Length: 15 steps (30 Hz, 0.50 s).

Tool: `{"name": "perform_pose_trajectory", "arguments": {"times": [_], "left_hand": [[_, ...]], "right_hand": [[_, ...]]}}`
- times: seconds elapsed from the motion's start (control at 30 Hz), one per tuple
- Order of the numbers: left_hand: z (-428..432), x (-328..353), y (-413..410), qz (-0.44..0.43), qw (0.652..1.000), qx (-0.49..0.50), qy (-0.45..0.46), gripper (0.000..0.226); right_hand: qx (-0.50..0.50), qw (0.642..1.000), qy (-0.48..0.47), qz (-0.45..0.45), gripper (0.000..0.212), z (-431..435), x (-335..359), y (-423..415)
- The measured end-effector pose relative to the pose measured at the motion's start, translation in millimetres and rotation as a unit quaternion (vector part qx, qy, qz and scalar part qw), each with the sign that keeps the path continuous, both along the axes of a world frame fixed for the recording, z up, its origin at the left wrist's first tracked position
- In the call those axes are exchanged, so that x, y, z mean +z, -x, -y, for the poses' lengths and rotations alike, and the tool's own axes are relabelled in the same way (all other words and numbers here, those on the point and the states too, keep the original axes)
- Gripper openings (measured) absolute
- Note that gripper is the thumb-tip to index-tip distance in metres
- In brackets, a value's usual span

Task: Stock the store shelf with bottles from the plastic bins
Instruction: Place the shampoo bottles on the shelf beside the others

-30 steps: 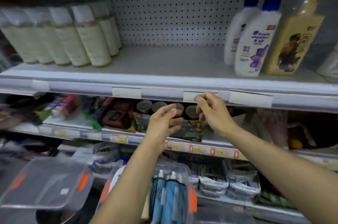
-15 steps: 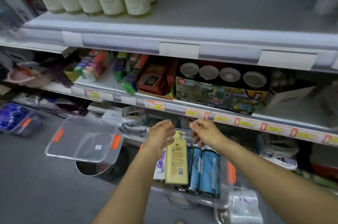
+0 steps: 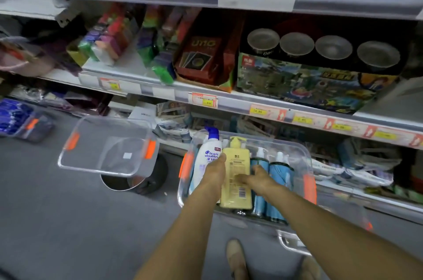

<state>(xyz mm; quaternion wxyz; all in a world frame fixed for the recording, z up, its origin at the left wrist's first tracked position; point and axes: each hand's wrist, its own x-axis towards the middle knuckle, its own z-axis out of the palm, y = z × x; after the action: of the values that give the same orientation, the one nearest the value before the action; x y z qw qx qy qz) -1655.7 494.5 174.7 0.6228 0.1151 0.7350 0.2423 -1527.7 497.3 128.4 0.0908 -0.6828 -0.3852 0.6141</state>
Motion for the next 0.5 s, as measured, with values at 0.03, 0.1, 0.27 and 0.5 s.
{"name": "perform_pose_trajectory", "arguments": {"times": [0.03,0.1,0.27,0.5], "left_hand": [[-0.1,-3.3,2.1,-0.002,1.000,-0.003,-0.006,0.035],[-0.7,-12.7,9.1,0.001,1.000,0.005,-0.015,0.037],[-1.7,-25.4,24.9,0.084,0.996,0.003,-0.005,0.046],[5.7,-30.5,25.3,0.093,0.995,0.003,-0.030,0.030]], "right_hand": [[-0.009,1.000,0.006,-0.008,0.026,1.4,-7.0,4.4],[-0.017,0.999,0.030,-0.019,0.068,4.5,-16.3,14.7],[0.027,0.995,0.039,0.084,0.153,11.9,-27.6,34.3],[0.018,0.996,0.024,0.080,0.145,9.1,-34.0,28.6]]}}
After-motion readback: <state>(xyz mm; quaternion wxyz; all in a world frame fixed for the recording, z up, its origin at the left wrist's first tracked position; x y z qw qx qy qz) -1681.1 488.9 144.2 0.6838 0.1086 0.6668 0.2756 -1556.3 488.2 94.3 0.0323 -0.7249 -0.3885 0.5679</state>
